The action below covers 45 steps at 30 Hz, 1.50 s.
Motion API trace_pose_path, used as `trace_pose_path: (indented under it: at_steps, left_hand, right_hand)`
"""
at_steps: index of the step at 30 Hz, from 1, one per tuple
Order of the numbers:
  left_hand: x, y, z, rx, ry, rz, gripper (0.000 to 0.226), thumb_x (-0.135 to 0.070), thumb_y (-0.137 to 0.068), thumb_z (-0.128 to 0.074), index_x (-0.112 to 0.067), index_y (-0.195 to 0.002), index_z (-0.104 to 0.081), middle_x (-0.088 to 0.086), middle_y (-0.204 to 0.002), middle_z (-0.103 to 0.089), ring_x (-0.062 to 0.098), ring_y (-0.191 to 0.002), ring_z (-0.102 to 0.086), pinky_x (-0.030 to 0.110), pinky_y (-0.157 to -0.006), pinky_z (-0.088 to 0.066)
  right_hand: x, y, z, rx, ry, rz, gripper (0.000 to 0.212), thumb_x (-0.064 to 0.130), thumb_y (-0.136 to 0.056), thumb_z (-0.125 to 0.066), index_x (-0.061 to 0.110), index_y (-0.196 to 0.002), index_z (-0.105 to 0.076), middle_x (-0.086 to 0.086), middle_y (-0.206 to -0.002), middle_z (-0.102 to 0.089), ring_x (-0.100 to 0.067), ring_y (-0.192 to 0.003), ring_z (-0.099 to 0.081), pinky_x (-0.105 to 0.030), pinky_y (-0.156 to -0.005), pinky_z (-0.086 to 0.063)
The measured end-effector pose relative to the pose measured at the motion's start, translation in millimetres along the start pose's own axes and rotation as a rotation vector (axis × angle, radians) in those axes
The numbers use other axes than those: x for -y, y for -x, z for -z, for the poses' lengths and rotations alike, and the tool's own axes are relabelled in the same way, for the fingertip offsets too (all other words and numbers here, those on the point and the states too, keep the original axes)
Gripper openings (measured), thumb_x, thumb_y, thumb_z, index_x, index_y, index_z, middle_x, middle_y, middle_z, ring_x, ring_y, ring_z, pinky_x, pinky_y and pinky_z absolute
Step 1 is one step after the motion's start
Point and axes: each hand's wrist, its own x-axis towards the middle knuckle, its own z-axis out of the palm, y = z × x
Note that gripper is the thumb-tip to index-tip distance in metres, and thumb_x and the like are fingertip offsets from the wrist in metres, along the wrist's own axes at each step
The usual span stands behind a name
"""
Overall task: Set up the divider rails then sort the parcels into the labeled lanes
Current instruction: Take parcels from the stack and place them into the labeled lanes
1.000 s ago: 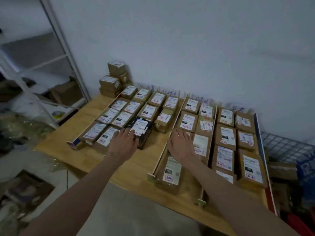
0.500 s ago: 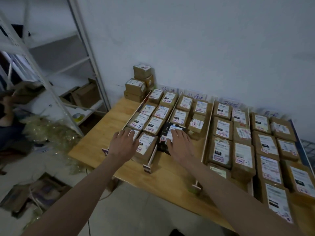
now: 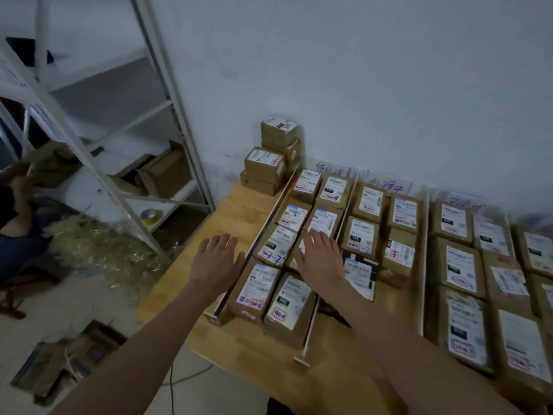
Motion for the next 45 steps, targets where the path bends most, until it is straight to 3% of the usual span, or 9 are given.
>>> trace_pose_path:
  at_steps: [8, 18, 22, 26, 32, 37, 41, 45]
  left_hand:
    - [51.0, -73.4, -2.7, 0.013, -0.002, 0.013, 0.050, -0.046, -0.101, -0.037, -0.018, -0.139, -0.051, 0.003, -0.143, -0.052, 0.023, -0.133, -0.046, 0.044, -0.109, -0.033]
    - [94.4, -184.6, -17.2, 0.073, -0.008, -0.123, 0.051, -0.048, -0.102, -0.033, -0.019, -0.141, -0.047, 0.003, -0.144, -0.050, 0.024, -0.133, -0.045, 0.043, -0.111, -0.032]
    - [110.3, -243.0, -20.4, 0.087, -0.008, -0.204, 0.053, -0.048, -0.102, -0.032, -0.018, -0.144, -0.043, 0.003, -0.147, -0.047, 0.023, -0.134, -0.044, 0.042, -0.111, -0.030]
    - [120.1, -299.2, -23.7, 0.088, 0.024, -0.269, 0.054, -0.048, -0.103, -0.031, -0.016, -0.145, -0.041, 0.005, -0.148, -0.046, 0.024, -0.135, -0.043, 0.043, -0.113, -0.029]
    - [125.8, -385.4, -40.5, 0.091, 0.131, -0.302, 0.053, -0.047, -0.100, -0.035, -0.011, -0.135, -0.050, 0.009, -0.133, -0.055, 0.028, -0.120, -0.053, 0.046, -0.104, -0.038]
    - [120.1, -433.6, -56.1, 0.084, 0.245, -0.287, 0.048, -0.043, -0.100, -0.038, -0.009, -0.131, -0.051, 0.012, -0.124, -0.058, 0.031, -0.113, -0.055, 0.045, -0.097, -0.042]
    - [112.8, -456.1, -74.6, 0.129, 0.339, -0.218, 0.049, -0.044, -0.100, -0.038, -0.009, -0.132, -0.049, 0.013, -0.125, -0.057, 0.033, -0.113, -0.054, 0.048, -0.094, -0.043]
    - [104.3, -463.8, -91.4, 0.193, 0.470, -0.161, 0.056, -0.046, -0.099, -0.040, -0.009, -0.141, -0.040, 0.014, -0.130, -0.052, 0.035, -0.118, -0.052, 0.050, -0.096, -0.043]
  right_hand:
    - [20.8, -74.6, -7.3, 0.013, 0.015, -0.014, 0.052, 0.041, -0.104, -0.030, 0.015, -0.149, -0.038, -0.007, -0.151, -0.041, -0.026, -0.138, -0.040, -0.043, -0.116, -0.031]
    - [48.4, -154.6, -25.9, 0.029, -0.092, -0.226, 0.052, 0.041, -0.105, -0.029, 0.018, -0.152, -0.032, -0.006, -0.154, -0.038, -0.026, -0.143, -0.033, -0.042, -0.118, -0.025]
    - [69.7, -188.8, -34.2, 0.019, -0.130, -0.328, 0.051, 0.041, -0.104, -0.030, 0.016, -0.148, -0.036, -0.008, -0.149, -0.043, -0.027, -0.138, -0.039, -0.044, -0.116, -0.028]
    - [79.8, -229.4, -41.0, -0.006, -0.196, -0.418, 0.041, 0.041, -0.102, -0.034, 0.017, -0.132, -0.048, -0.005, -0.133, -0.053, -0.026, -0.125, -0.050, -0.042, -0.106, -0.039]
    - [84.7, -294.2, -43.4, 0.004, -0.266, -0.476, 0.046, 0.038, -0.104, -0.036, 0.015, -0.144, -0.039, -0.007, -0.144, -0.046, -0.027, -0.130, -0.046, -0.045, -0.105, -0.040]
    - [82.5, -345.5, -61.5, 0.032, -0.455, -0.493, 0.043, 0.033, -0.103, -0.040, 0.014, -0.142, -0.041, -0.007, -0.141, -0.047, -0.025, -0.129, -0.047, -0.043, -0.102, -0.045]
    - [85.8, -376.7, -71.3, 0.060, -0.581, -0.538, 0.052, 0.031, -0.105, -0.039, 0.012, -0.152, -0.028, -0.010, -0.154, -0.036, -0.027, -0.139, -0.039, -0.043, -0.110, -0.036]
    - [86.6, -398.5, -80.6, 0.040, -0.783, -0.565, 0.049, 0.020, -0.103, -0.042, 0.015, -0.151, -0.032, -0.006, -0.150, -0.043, -0.025, -0.139, -0.041, -0.045, -0.113, -0.037]
